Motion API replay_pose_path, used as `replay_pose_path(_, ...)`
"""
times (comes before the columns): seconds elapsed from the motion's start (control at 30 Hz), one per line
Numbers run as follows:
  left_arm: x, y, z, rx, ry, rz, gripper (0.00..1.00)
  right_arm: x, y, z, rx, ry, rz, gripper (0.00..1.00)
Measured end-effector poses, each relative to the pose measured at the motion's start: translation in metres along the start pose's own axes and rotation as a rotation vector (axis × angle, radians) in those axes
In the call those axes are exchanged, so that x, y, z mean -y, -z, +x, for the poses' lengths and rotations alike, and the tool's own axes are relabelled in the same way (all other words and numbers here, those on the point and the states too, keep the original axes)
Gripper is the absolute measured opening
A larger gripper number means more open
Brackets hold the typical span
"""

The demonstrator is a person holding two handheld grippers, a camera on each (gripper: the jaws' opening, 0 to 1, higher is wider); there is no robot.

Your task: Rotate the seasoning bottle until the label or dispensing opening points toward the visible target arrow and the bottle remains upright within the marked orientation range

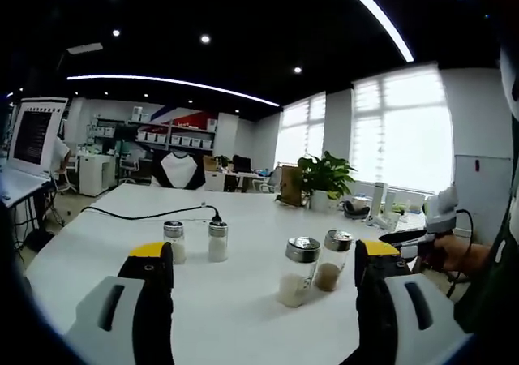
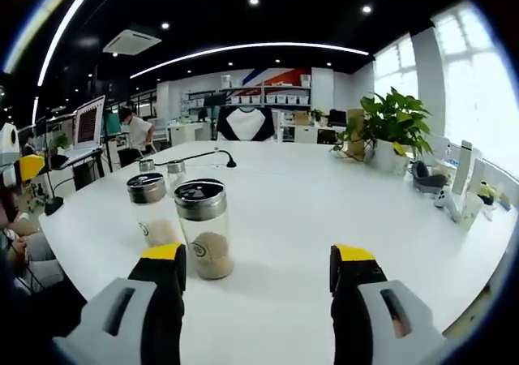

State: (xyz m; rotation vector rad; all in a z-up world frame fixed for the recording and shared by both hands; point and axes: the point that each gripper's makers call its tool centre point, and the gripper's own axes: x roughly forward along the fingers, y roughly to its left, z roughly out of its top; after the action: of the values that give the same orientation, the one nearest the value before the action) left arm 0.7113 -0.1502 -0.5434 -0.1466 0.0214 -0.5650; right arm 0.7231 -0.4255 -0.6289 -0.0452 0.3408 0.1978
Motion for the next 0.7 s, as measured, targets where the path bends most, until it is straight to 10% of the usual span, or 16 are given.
replay_pose_path(0.7,-0.032,0.017,0.087,-0.041,0.049,0.030,0.90,-0.004,0.006,0.006,-0.002,-0.042,-0.003,0.87)
